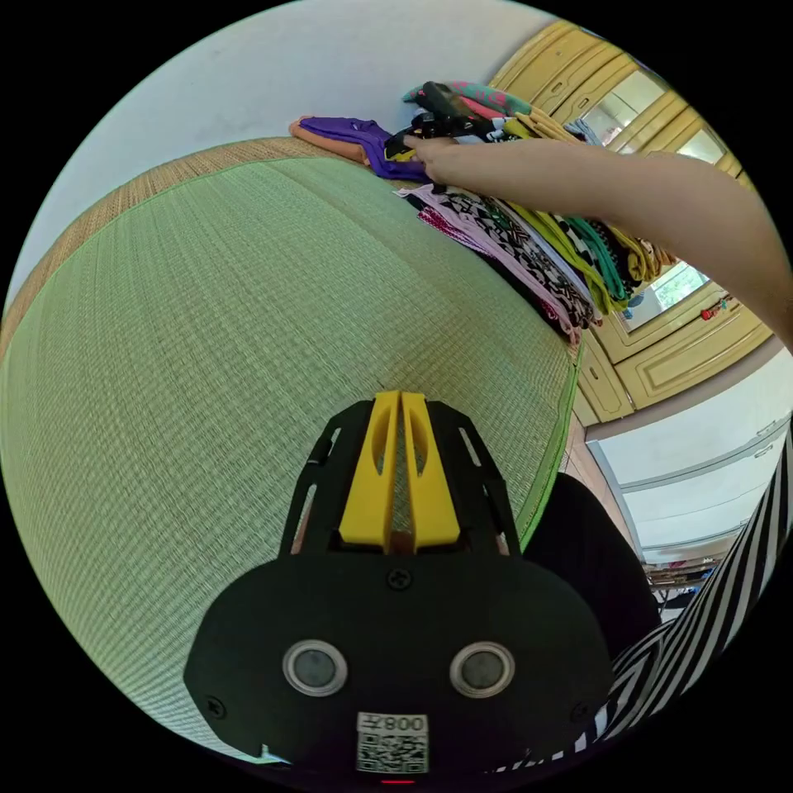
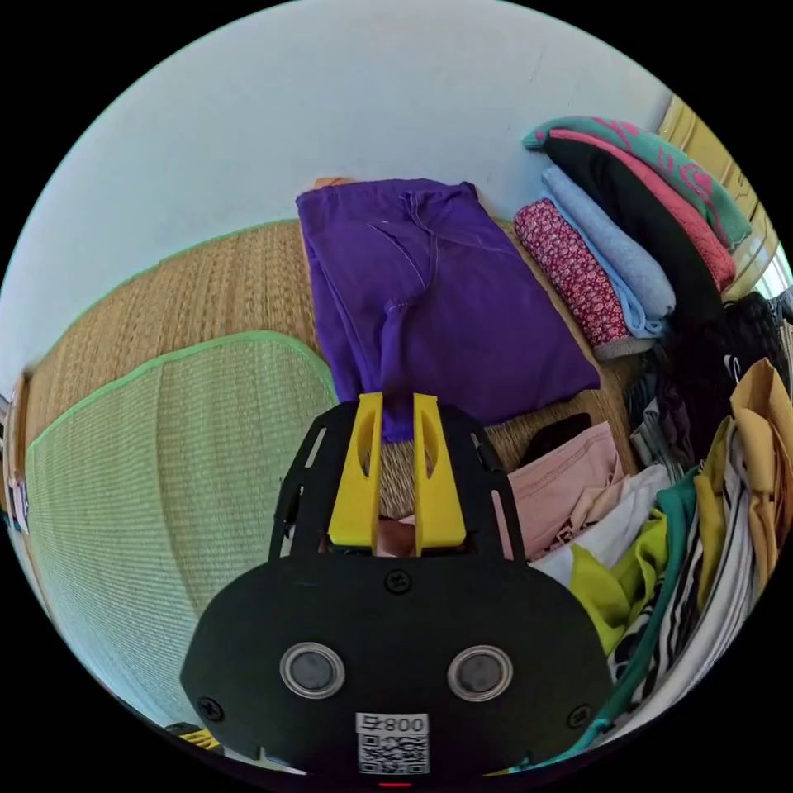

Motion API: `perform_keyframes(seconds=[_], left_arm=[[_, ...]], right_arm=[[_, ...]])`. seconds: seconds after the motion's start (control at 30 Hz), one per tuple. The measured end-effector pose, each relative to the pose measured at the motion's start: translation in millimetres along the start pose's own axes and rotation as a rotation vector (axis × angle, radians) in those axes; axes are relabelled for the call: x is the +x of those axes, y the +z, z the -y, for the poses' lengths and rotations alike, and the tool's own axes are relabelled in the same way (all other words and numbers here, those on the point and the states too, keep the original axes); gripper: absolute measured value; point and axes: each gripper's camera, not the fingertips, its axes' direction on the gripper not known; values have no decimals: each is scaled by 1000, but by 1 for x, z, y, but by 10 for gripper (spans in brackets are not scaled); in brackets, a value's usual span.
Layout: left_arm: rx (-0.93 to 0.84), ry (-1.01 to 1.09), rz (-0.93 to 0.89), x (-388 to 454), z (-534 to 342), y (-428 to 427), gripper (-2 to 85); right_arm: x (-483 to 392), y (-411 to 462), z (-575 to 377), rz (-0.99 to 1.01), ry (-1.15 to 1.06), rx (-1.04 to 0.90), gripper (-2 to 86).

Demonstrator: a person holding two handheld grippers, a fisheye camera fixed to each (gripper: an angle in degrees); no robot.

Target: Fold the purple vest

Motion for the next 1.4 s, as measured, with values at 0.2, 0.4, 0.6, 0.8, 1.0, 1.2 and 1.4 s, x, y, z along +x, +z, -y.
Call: perform_keyframes(seconds=[0.2, 0.4, 0.6, 0.8, 1.0, 1.2, 1.4], left_arm=[[1, -8, -18, -42, -44, 28, 3], [2, -8, -16, -85, -93, 56, 3], [5, -44, -82, -142, -147, 81, 2], [58, -135, -213, -208, -222, 83, 2], [139, -196, -241, -276, -316, 59, 3], [245, -319, -283, -350, -428, 33, 3], [394, -480, -376, -424, -554, 15, 12]], right_arm=[[-9, 9, 18, 6, 5, -45, 50], [-4, -7, 25, 83, 12, -83, 15], [4, -56, 17, 343, 7, -36, 7], [-5, -129, 6, 636, -76, 27, 5], [-37, -194, -27, 876, -206, 25, 5], [-89, -260, -68, 1084, -349, -9, 6], [-155, -317, -135, 1263, -503, -92, 6]])
